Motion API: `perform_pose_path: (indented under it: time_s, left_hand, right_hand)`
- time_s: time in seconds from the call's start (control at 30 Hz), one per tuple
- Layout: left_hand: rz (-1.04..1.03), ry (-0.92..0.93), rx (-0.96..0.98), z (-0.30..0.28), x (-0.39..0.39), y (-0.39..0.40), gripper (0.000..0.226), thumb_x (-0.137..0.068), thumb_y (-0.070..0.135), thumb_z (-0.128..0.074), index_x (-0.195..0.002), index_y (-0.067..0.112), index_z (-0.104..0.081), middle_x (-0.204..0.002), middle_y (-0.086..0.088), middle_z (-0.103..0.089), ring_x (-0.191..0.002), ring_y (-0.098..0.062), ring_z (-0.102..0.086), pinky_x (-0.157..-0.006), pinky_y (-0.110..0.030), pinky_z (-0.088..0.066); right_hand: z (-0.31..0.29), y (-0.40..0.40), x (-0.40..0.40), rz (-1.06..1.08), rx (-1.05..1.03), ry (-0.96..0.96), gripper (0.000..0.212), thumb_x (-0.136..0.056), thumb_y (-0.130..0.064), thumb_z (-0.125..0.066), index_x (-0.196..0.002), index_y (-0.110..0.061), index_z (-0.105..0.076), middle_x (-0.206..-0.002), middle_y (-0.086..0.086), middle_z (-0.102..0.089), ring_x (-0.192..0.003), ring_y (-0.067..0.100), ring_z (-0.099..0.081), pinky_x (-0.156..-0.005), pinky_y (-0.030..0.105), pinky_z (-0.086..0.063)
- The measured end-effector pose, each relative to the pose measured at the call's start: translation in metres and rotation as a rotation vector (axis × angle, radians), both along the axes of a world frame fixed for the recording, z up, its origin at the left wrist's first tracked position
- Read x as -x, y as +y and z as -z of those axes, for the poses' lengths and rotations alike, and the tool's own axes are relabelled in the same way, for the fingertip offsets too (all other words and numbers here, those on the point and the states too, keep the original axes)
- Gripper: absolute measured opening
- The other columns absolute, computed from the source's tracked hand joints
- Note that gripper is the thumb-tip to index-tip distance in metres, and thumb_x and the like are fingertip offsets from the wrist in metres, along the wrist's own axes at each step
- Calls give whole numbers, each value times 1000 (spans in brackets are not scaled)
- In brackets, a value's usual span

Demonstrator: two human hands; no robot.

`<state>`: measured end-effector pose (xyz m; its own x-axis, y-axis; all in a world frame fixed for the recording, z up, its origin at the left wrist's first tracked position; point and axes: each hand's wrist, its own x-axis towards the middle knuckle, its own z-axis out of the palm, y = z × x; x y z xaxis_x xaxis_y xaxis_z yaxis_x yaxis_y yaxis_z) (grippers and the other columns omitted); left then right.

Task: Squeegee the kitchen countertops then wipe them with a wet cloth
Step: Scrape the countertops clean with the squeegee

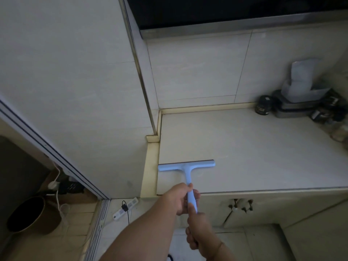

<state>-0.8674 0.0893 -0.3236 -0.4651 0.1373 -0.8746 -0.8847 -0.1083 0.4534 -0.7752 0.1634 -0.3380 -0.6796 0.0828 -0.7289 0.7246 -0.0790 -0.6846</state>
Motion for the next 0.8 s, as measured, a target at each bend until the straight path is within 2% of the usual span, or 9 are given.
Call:
perform_pose_path:
  time_s: [0.17,0.27,0.37,0.47,0.6,0.67,0.8]
  left_hand:
    - [-8,29,21,0,-13,-1,40,-98,32,-50,-81,1,-67,-78,-11,-72,-75,-25,-64,-64,-33,-53]
    - [-27,94,26,-4,-16,8,40,-101,28,-48,-77,-1,-62,-67,-13,-69,-68,-26,-63,-64,-35,-53]
    - [-69,160,-11,-12,-19,19,35,-102,21,-45,-78,-2,-55,-58,-15,-65,-61,-27,-62,-61,-35,-55]
    - [-79,204,-72,-22,-15,29,28,-102,19,-46,-85,-1,-54,-65,-17,-68,-59,-26,-65,-53,-31,-56]
    - [-34,267,-126,-35,14,54,27,-102,20,-46,-89,-1,-55,-74,-17,-71,-64,-27,-68,-69,-37,-54]
    - [-15,298,-142,-44,36,71,27,-102,21,-45,-88,0,-55,-74,-15,-71,-64,-27,-68,-68,-37,-53]
    - [28,343,-152,-57,82,104,25,-102,21,-45,-91,2,-56,-75,-14,-70,-66,-25,-67,-66,-35,-54]
  right_hand:
    - [-3,-2,-13,-19,-28,19,56,-99,-51,-36,-68,-6,-50,-41,7,-45,-30,17,-41,-37,14,-26]
    - [-12,8,-17,-19,30,26,57,-97,-52,-40,-71,-3,-51,-46,10,-46,-32,17,-43,-39,15,-29]
    - [-19,26,-18,-82,-73,114,55,-97,-50,-42,-73,-3,-59,-49,10,-56,-39,22,-54,-38,21,-37]
    - [-30,48,-14,-98,-120,207,47,-98,-42,-44,-78,-3,-61,-54,9,-62,-43,26,-56,-40,24,-39]
    - [-49,77,2,-77,-66,258,39,-97,-31,-53,-72,-3,-64,-59,14,-66,-45,26,-59,-47,30,-47]
    - [-57,90,17,-35,2,269,35,-97,-25,-55,-72,-1,-62,-60,17,-64,-46,26,-58,-51,33,-48]
    - [-71,117,59,116,64,281,30,-101,-17,-49,-87,8,-60,-68,19,-58,-44,22,-50,-45,27,-44]
